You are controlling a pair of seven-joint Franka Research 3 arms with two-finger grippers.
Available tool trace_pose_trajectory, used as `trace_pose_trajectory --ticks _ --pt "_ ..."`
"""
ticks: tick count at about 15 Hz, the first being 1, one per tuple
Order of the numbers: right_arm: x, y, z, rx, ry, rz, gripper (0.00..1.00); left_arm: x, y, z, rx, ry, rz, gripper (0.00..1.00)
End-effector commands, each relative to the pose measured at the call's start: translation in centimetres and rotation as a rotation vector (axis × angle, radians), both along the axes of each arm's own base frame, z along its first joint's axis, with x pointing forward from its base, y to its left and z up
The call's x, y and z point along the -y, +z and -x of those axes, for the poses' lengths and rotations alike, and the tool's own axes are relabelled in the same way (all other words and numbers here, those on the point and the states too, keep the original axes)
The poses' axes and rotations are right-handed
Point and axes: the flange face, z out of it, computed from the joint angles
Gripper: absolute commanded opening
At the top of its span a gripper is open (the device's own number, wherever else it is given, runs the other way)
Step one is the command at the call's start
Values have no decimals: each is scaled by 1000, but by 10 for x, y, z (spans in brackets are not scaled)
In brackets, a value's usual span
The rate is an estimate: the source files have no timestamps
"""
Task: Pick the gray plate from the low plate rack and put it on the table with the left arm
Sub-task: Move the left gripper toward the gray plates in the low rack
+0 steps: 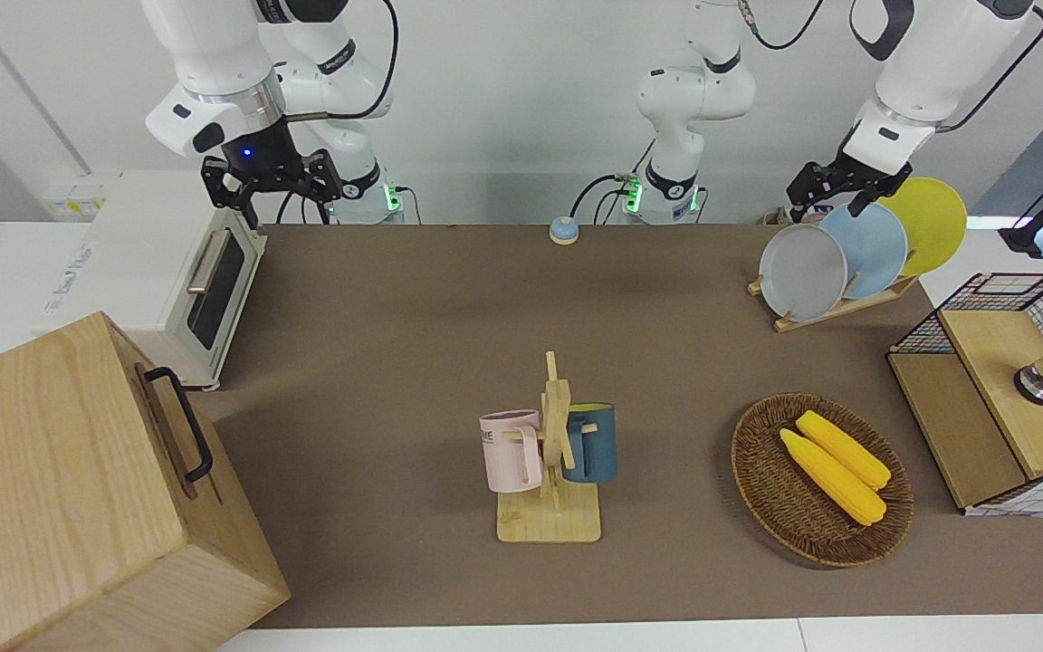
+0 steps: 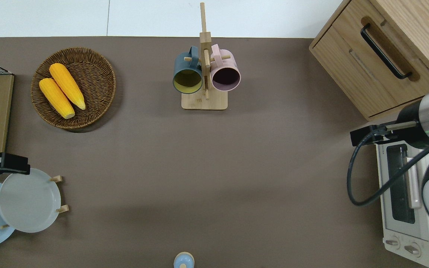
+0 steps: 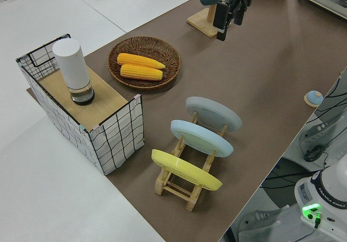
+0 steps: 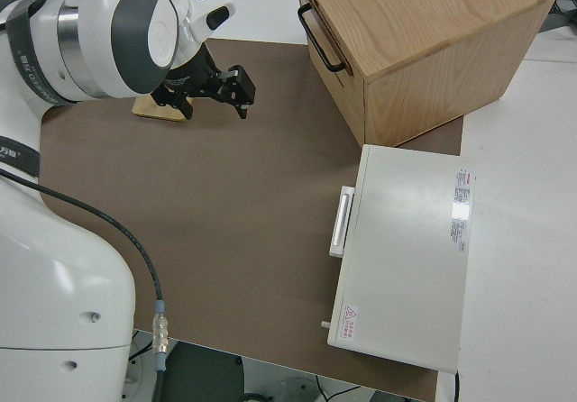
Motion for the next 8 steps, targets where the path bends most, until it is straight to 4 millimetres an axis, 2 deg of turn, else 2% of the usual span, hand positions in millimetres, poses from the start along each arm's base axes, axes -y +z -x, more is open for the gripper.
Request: trace_pose_trajectory --ticks 1,8 --pt "1 4 2 -2 -14 3 983 3 -1 1 9 244 43 991" --pt "1 4 2 -2 -14 3 983 8 -3 1 0 195 21 993"
